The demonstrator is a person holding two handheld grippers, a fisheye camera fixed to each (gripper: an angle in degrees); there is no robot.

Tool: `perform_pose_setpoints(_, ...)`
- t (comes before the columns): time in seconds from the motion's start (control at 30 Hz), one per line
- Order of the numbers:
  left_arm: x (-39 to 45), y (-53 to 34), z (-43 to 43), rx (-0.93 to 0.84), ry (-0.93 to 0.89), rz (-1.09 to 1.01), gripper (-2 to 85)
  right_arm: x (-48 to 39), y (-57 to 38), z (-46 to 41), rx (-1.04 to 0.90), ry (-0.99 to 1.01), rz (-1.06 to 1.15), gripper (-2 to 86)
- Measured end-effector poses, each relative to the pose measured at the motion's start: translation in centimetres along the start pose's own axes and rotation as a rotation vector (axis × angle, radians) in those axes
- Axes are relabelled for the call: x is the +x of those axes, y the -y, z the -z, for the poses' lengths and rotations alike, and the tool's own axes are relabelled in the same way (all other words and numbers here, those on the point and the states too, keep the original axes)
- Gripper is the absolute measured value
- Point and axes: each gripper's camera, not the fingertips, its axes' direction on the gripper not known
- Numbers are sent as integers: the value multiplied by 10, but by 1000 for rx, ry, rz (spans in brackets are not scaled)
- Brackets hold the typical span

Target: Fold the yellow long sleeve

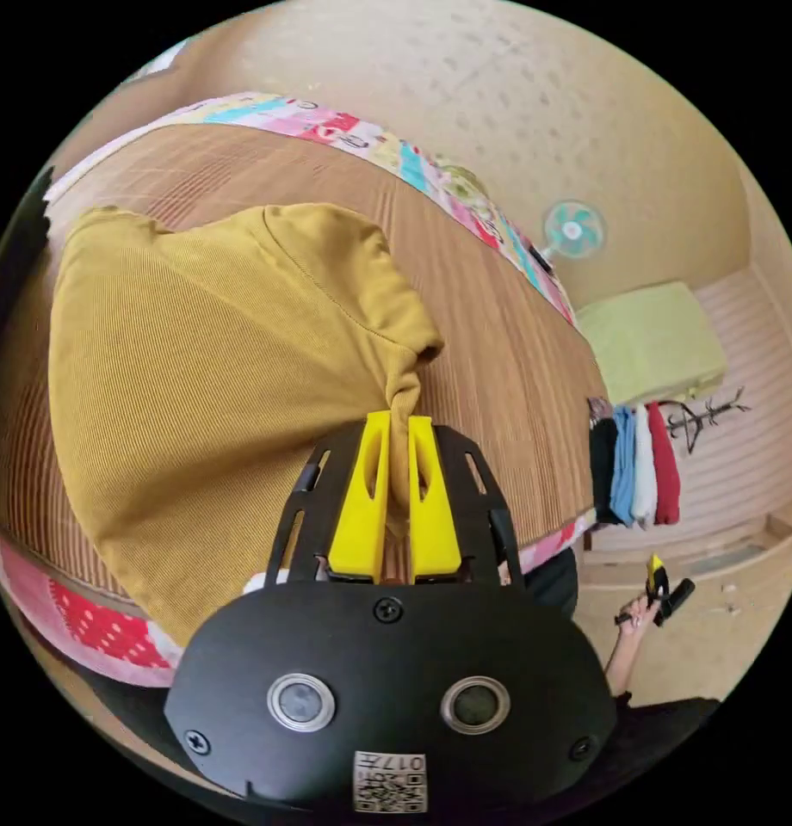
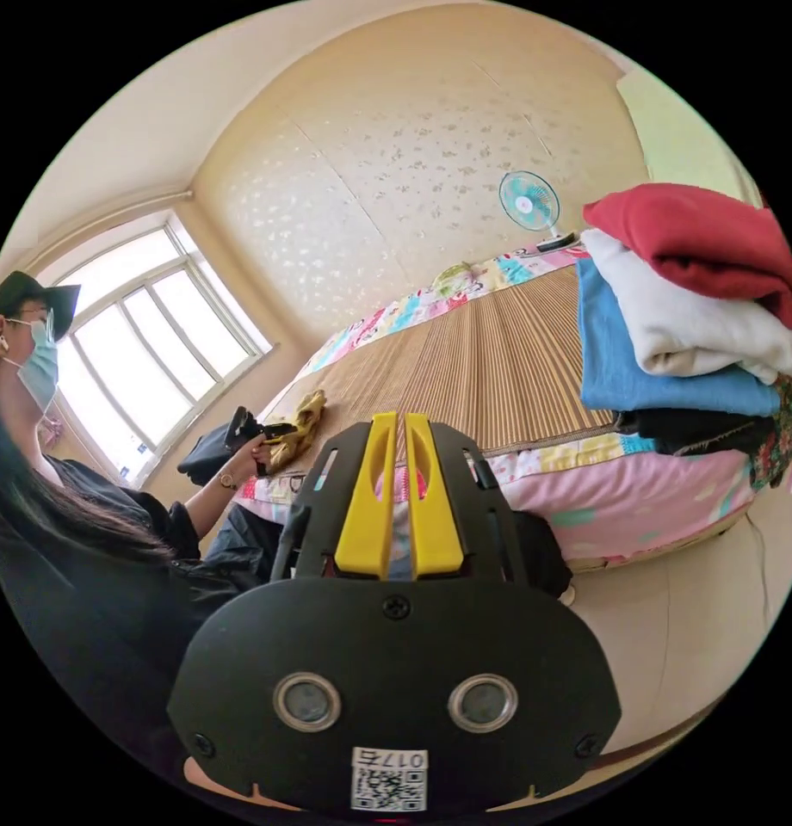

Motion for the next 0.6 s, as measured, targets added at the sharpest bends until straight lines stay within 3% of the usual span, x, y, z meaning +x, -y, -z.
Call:
perform_pose_setpoints(0.1,43,-52,-30,-171,-292,-191,41,-6,14,-45,-64,49,-25,73)
perform_pose_setpoints(0.17,54,-85,-29,-190,-372,-218,44,-7,20,-82,-137,73,-73,105)
perform_pose_setpoints(0.37,57,-145,30,-119,-264,-186,70,-12,18,-219,-414,225,-219,117)
perform_pose_setpoints(0.47,56,-148,72,-62,-236,-159,88,-39,21,-220,-300,189,-246,65)
perform_pose_setpoints(0.6,87,-148,129,12,-264,-223,118,-113,46,-182,-130,192,-34,34)
